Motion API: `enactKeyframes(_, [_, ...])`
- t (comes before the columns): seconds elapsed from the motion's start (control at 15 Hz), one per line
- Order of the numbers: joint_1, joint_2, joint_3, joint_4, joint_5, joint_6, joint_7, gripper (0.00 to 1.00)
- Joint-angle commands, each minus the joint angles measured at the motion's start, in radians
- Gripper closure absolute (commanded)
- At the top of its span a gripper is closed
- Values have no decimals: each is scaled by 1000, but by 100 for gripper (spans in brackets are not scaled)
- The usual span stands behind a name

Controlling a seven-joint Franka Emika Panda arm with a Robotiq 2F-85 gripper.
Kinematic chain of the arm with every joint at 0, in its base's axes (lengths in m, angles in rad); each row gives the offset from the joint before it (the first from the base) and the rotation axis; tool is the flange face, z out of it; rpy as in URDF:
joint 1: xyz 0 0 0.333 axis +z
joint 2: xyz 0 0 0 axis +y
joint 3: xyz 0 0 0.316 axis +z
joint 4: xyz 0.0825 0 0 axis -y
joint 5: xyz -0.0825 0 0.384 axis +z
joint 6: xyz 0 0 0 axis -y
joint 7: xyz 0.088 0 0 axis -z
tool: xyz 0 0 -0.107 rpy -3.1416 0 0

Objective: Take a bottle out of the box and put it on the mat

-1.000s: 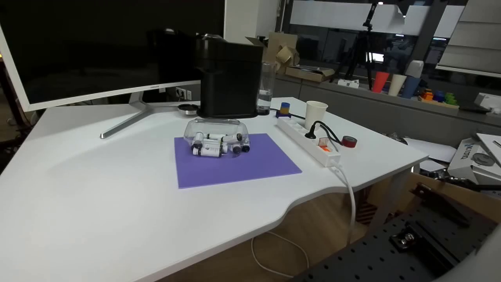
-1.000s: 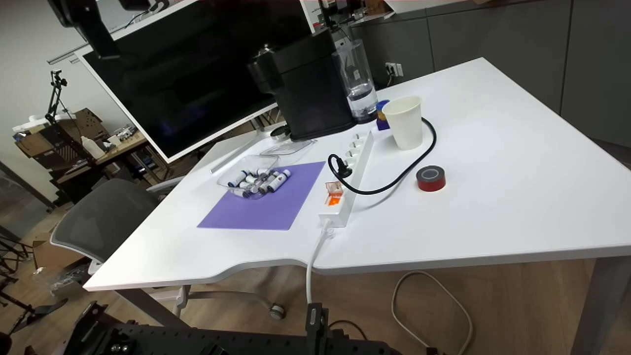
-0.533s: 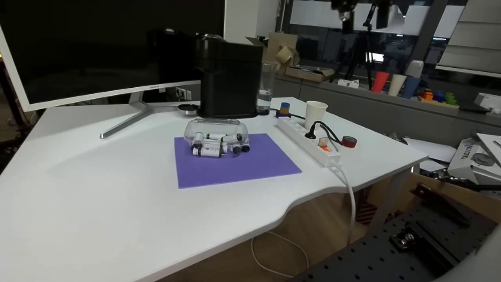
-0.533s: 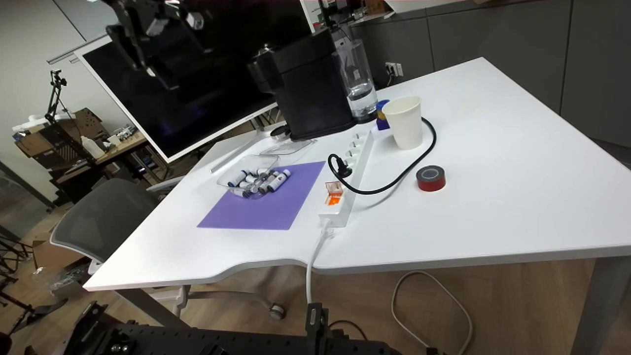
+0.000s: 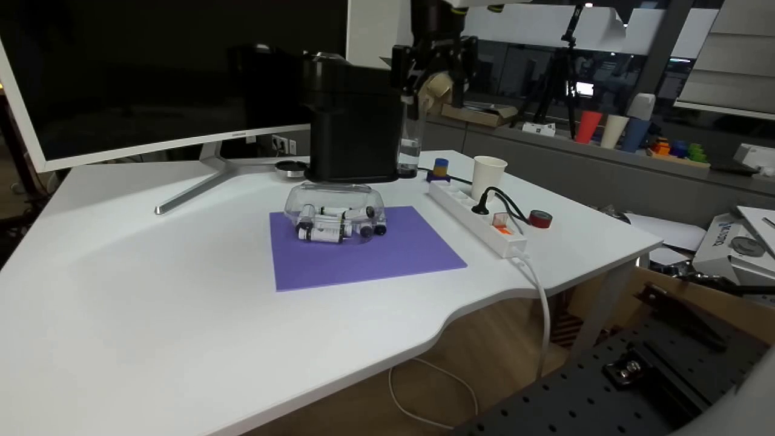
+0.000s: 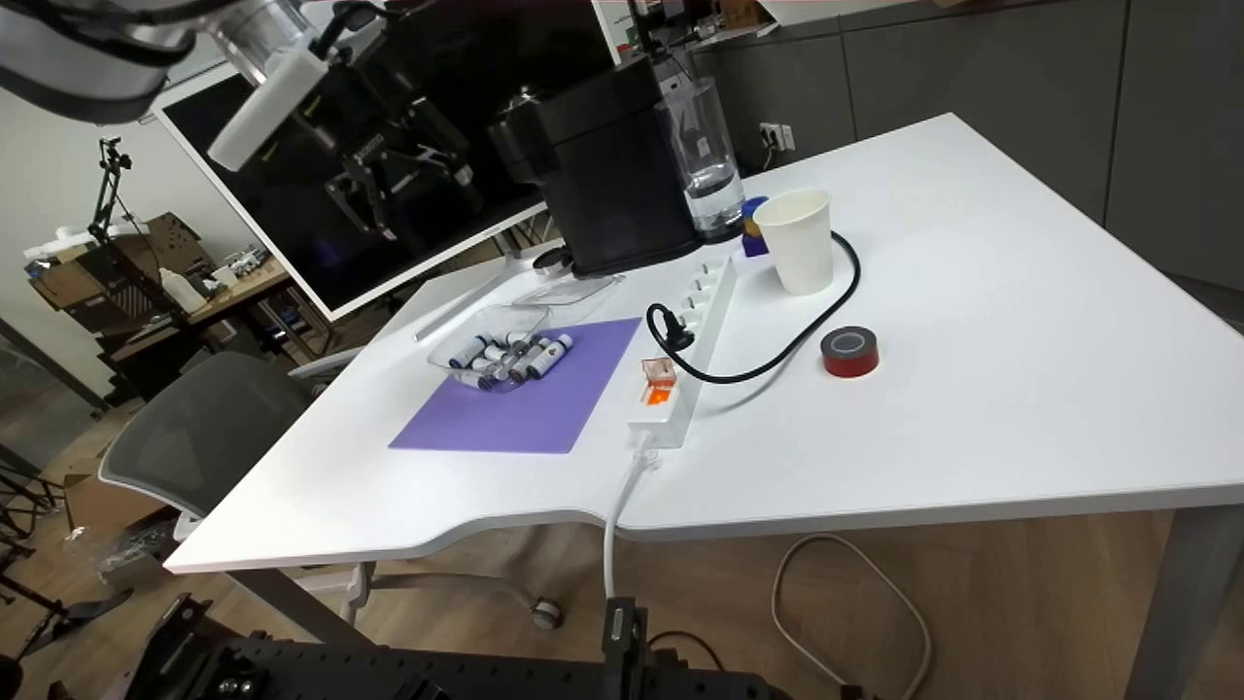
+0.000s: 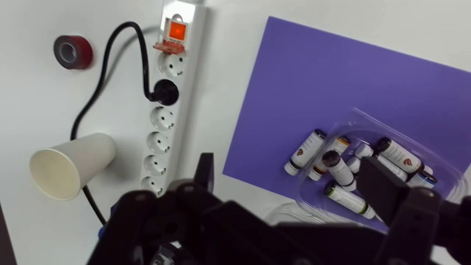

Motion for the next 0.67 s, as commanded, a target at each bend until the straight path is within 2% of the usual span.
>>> enactKeyframes(0.0, [42, 186, 12, 136, 36, 23, 46, 0])
enactKeyframes(0.27, [95, 329, 29, 233, 128, -8, 53, 0])
enactKeyframes(0.47, [122, 411, 46, 292, 244, -45, 74, 0])
enactKeyframes(0.6, [128, 407, 45, 319, 320, -150, 112, 0])
